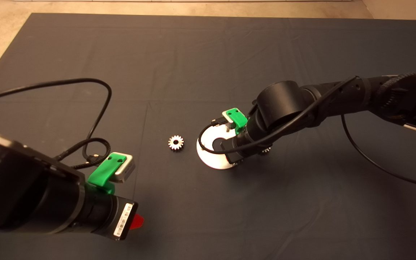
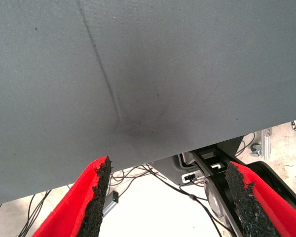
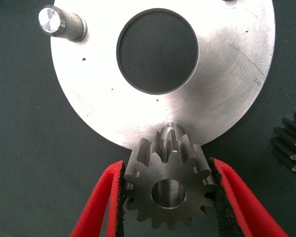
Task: Install three planetary gears onto the carrier pins
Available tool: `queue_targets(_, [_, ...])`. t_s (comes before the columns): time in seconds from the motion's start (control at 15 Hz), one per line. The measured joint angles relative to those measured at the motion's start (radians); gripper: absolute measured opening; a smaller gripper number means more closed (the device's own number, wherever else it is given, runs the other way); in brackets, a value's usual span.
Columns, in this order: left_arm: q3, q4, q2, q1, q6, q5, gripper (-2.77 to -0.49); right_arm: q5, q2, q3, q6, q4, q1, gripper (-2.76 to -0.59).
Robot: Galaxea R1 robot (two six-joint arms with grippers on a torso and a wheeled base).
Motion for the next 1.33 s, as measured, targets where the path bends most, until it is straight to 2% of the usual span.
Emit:
queue_targets(0.33, [0.000,0.000,0.000,0.000,0.000,0.000,-1.62,0.000,0.000,0.022,0.000,0.000,0.000,-2.41])
queue_targets(1.13, [0.000,0.000,-0.004,0.000,0.000,-0.004,-1.62,-0.003,-0.003,0.020,0.000,-0.002,-0.001,-2.41])
queue_targets(1.33, [0.000,0.000,-0.005,0.000,0.000,-0.010,-1.62,-0.002,-0.003,0.012,0.000,-0.013,-0.016,-2.41])
